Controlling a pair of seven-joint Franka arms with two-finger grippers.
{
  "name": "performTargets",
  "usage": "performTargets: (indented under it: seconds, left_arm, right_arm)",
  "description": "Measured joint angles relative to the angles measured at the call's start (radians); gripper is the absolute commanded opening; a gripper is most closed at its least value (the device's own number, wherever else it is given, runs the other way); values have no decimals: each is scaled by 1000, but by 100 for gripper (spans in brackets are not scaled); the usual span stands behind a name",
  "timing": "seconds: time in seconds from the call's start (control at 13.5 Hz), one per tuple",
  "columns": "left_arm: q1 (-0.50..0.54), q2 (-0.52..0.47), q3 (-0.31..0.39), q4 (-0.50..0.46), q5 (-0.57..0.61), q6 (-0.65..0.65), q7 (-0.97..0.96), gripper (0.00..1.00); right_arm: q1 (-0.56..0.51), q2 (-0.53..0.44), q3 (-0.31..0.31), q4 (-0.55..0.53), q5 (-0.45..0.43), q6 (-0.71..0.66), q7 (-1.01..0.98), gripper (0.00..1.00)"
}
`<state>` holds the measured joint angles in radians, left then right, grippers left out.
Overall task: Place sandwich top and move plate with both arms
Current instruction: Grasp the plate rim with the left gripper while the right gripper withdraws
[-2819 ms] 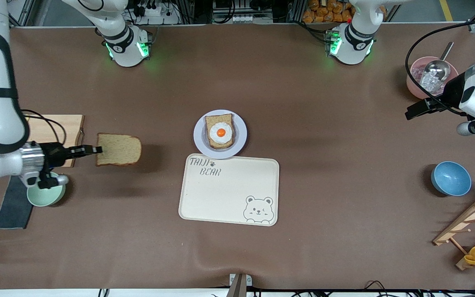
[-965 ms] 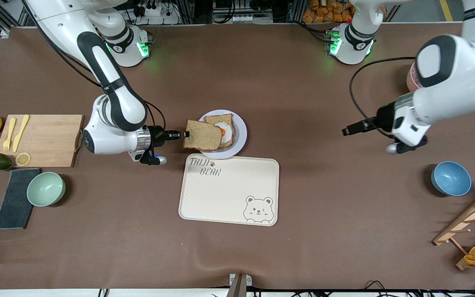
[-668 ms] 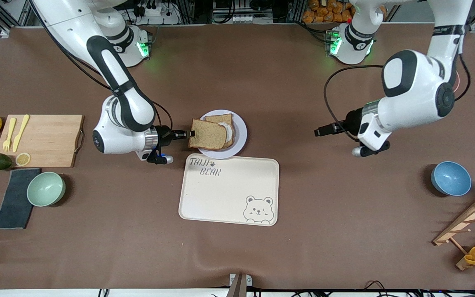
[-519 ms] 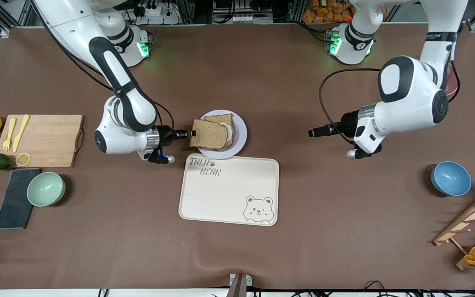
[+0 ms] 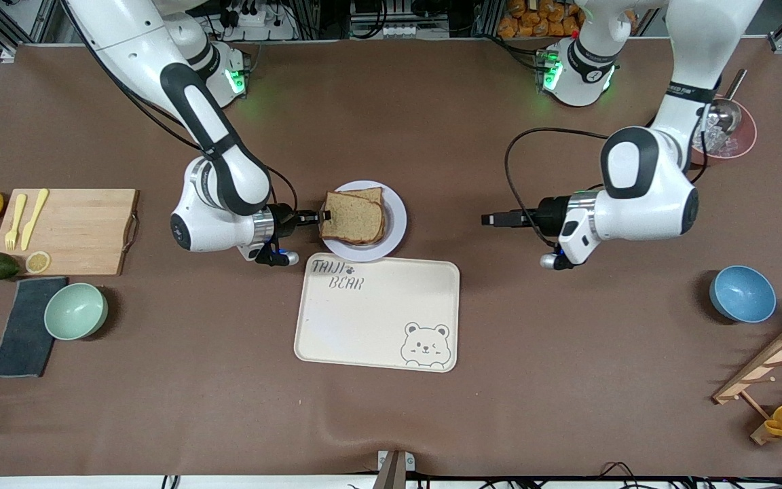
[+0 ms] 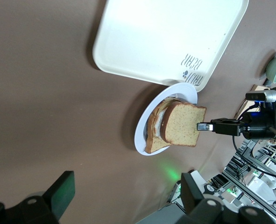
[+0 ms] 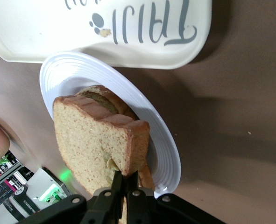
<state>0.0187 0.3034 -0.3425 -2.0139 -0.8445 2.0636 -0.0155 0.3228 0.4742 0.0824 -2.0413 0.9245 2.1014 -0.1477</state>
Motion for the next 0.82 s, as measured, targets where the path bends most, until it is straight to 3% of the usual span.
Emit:
performTargets:
  seconds: [0.07,0.15,0.22,0.45,0.82]
  left_arm:
    - [-22,13,-1,0,-23,28,0,100]
    - [-51,29,-2,0,-64,61,0,100]
    - [-83,47,-4,0,-107,100,4,100]
    - [-153,103,-4,-2,-233,180,92,100]
    - [-167,187,-3,-30,-446,189,330,100]
  right_arm:
    - [1,2,0,-2,0,-2,0,35]
    - [2,3,0,-4,0,-2,0,80]
    - [4,3,0,-7,1,-2,0,100]
    - [4,3,-1,-7,2,-2,0,100]
    - [-11,-7,-19,6,8,-44,0,100]
